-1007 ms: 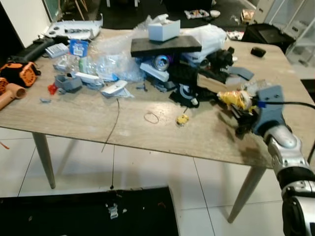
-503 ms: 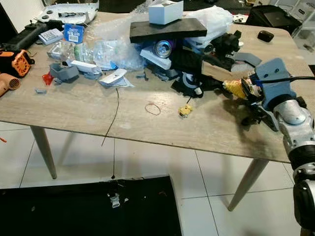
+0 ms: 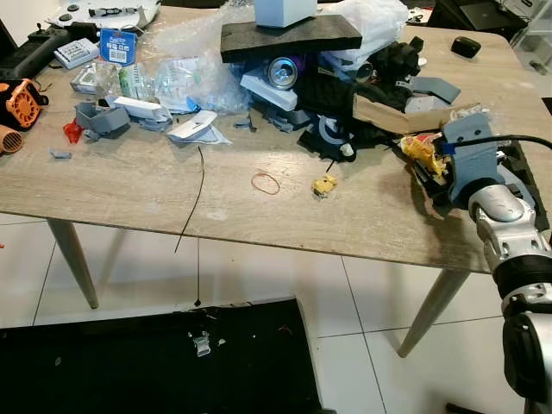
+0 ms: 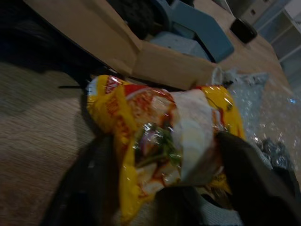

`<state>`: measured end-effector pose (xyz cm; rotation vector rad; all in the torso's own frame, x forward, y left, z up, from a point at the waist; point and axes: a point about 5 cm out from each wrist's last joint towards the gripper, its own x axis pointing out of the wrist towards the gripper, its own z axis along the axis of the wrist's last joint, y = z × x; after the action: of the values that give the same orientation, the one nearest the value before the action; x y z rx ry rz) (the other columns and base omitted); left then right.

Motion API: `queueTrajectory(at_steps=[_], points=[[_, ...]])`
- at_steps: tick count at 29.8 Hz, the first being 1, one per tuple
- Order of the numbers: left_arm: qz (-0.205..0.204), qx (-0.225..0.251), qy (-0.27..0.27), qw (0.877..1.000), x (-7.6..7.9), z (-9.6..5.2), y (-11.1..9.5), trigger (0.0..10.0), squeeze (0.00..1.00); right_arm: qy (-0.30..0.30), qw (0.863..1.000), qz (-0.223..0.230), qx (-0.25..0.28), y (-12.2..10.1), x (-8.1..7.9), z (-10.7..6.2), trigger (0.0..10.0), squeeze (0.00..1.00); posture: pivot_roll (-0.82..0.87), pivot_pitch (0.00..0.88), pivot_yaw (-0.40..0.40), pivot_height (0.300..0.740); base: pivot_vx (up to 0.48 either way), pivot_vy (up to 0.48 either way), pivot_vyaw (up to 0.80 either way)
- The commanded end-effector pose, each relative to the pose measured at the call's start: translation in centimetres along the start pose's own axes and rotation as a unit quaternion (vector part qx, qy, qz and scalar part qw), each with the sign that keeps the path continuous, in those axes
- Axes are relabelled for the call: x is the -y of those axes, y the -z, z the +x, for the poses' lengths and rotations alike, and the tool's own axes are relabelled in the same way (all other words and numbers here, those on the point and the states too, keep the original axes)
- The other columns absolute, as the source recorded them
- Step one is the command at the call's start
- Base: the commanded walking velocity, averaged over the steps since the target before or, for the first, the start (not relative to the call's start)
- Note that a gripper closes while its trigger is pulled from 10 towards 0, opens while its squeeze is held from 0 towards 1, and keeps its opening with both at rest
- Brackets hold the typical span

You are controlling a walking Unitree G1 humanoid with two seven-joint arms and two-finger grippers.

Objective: Picking trash to rubbish bin

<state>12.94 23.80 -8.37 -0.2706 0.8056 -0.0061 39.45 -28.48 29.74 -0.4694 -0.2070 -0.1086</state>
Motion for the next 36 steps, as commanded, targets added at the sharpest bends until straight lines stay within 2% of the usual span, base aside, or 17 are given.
queueTrajectory(at_steps=[1, 12, 14, 17, 18, 21, 24, 26, 27, 28, 29, 30, 31, 32, 33, 35, 36], points=[[-0.006, -0.034, -0.011, 0.999, -0.6, -1.0, 2.0, 10.0, 0.0, 0.003, 0.999, 0.012, -0.032, 1.3, 0.0, -0.3, 0.0, 0.0, -0.05, 0.456, 0.037, 0.74, 0.0, 0.0, 0.0], [-0.006, -0.029, -0.009, 1.0, -0.2, -0.7, 1.7, 10.0, 0.0, 0.005, 0.999, 0.044, -0.027, 1.0, 0.2, -0.2, 0.0, 0.0, -0.06, 0.432, 0.03, 0.74, 0.0, 0.0, 0.0], [-0.006, -0.027, -0.008, 1.0, -0.1, -0.5, 1.5, 10.0, 0.0, 0.011, 0.997, 0.076, 0.003, 0.2, 0.4, -0.1, 0.0, 0.0, -0.06, 0.422, 0.027, 0.74, 0.0, 0.0, 0.0], [-0.008, -0.026, -0.007, 1.0, 0.1, -0.3, 1.3, 10.0, 0.0, 0.011, 0.986, 0.151, 0.067, -1.3, 0.7, 0.1, 0.0, 0.0, -0.06, 0.412, 0.023, 0.74, 0.0, 0.0, 0.0], [-0.008, -0.026, -0.007, 1.0, 0.1, -0.3, 1.3, 10.0, 0.0, 0.011, 0.986, 0.151, 0.067, -1.3, 0.7, 0.1, 0.0, 0.0, -0.06, 0.412, 0.023, 0.74, 0.0, 0.0, 0.0], [-0.01, -0.025, -0.006, 1.0, 0.5, 0.0, 1.1, 10.0, 0.0, -0.024, 0.957, 0.25, 0.146, -3.3, 0.5, 0.1, 0.0, 0.0, -0.07, 0.397, 0.02, 0.74, 0.0, 0.0, 0.0], [-0.012, -0.026, -0.005, 1.0, 0.8, 0.2, 1.1, 10.0, 0.0, -0.064, 0.932, 0.304, 0.189, -4.3, -0.1, -0.1, 0.0, 0.0, -0.08, 0.382, 0.017, 0.74, 0.0, 0.0, 0.0], [-0.013, -0.026, -0.004, 1.0, 1.0, 0.4, 1.0, 10.0, 0.0, -0.085, 0.918, 0.325, 0.209, -4.7, -0.5, -0.2, 0.0, 0.0, -0.08, 0.373, 0.015, 0.74, 0.0, 0.0, 0.0], [-0.013, -0.026, -0.004, 1.0, 1.0, 0.4, 1.0, 10.0, 0.0, -0.085, 0.918, 0.325, 0.209, -4.7, -0.5, -0.2, 0.0, 0.0, -0.08, 0.373, 0.015, 0.74, 0.0, 0.0, 0.0], [-0.014, -0.027, -0.004, 1.0, 1.1, 0.5, 0.9, 10.0, 0.0, -0.119, 0.895, 0.362, 0.233, -5.3, -1.0, -0.4, 0.0, 0.0, -0.08, 0.361, 0.012, 0.74, 0.0, 0.0, 0.0], [-0.014, -0.027, -0.004, 1.0, 1.1, 0.5, 0.9, 10.0, 0.0, -0.119, 0.895, 0.362, 0.233, -5.3, -1.0, -0.4, 0.0, 0.0, -0.08, 0.361, 0.012, 0.74, 0.0, 0.0, 0.0], [-0.015, -0.027, -0.005, 1.0, 1.2, 0.6, 0.8, 10.0, 0.0, -0.146, 0.879, 0.382, 0.243, -5.5, -1.5, -0.6, 0.0, 0.0, -0.09, 0.349, 0.009, 0.74, 0.0, 0.0, 0.0], [-0.015, -0.027, -0.005, 1.0, 1.2, 0.6, 0.8, 10.0, 0.0, -0.146, 0.879, 0.382, 0.243, -5.5, -1.5, -0.6, 0.0, 0.0, -0.09, 0.349, 0.009, 0.74, 0.0, 0.0, 0.0], [-0.016, -0.027, -0.005, 0.999, 1.3, 0.7, 0.7, 10.0, 0.0, -0.215, 0.854, 0.396, 0.259, -5.9, -2.9, -1.3, 0.0, 0.0, -0.09, 0.339, 0.008, 0.74, 0.0, 0.0, 0.0], [-0.016, -0.027, -0.005, 0.999, 1.3, 0.7, 0.7, 10.0, 0.0, -0.215, 0.854, 0.396, 0.259, -5.9, -2.9, -1.3, 0.0, 0.0, -0.09, 0.339, 0.008, 0.74, 0.0, 0.0, 0.0], [-0.019, -0.03, -0.006, 0.999, 1.6, 1.0, 0.5, 10.0, 0.0, -0.35, 0.806, 0.392, 0.274, -6.1, -6.8, -3.7, 0.0, 0.0, -0.09, 0.313, 0.008, 0.74, 0.0, 0.0, 0.0], [-0.019, -0.03, -0.006, 0.999, 1.6, 1.0, 0.5, 10.0, 0.0, -0.35, 0.806, 0.392, 0.274, -6.1, -6.8, -3.7, 0.0, 0.0, -0.09, 0.313, 0.008, 0.74, 0.0, 0.0, 0.0]])
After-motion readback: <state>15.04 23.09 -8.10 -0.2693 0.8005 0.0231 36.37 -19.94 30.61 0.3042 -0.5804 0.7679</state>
